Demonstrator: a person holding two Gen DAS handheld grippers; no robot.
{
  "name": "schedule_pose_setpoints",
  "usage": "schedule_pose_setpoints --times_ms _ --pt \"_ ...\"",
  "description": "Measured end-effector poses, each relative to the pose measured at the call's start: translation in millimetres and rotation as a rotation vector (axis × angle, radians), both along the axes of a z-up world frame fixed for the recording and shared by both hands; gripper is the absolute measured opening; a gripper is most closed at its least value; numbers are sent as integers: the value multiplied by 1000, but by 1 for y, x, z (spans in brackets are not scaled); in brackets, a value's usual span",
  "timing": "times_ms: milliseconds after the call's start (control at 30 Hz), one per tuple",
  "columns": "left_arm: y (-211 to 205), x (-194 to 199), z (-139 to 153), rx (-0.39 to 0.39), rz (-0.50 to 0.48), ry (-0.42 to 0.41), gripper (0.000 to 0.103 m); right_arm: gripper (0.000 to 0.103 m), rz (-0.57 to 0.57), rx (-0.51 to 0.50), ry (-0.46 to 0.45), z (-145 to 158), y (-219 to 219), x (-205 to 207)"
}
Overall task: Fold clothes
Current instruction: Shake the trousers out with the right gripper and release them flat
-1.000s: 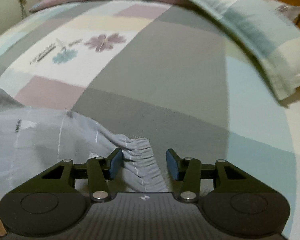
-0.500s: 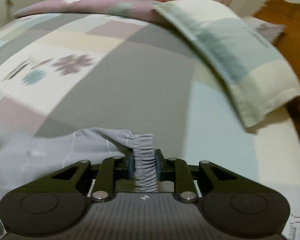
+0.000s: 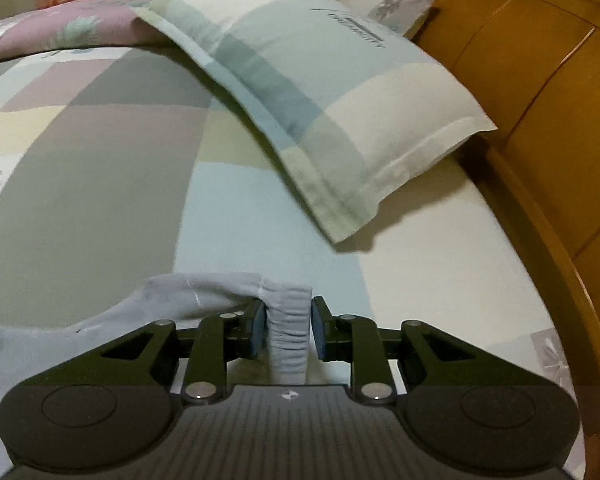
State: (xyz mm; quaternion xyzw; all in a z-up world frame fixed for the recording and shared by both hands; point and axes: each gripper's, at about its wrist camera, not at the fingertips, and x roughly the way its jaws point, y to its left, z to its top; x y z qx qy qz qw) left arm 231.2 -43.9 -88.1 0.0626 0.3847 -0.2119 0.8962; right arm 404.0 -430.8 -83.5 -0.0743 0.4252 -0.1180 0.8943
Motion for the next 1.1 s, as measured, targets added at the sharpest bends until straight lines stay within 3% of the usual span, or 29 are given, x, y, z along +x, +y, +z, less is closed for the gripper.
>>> schedule_pose_setpoints --times_ms 200,400,567,867,1100 --pt "-3 -7 -1 0 -2 12 94 45 133 39 11 7 36 -44" --pt "-12 -20 -1 6 -16 18 94 49 258 156 46 11 80 -91" --pt "-18 -32 0 3 -26 12 94 54 283 252 54 9 105 -121" --pt "-29 -51 -1 12 -28 22 94 70 226 363 -2 -2 134 -185" --pt "-31 -53 -4 -5 32 41 94 80 124 387 -51 -8 137 -233"
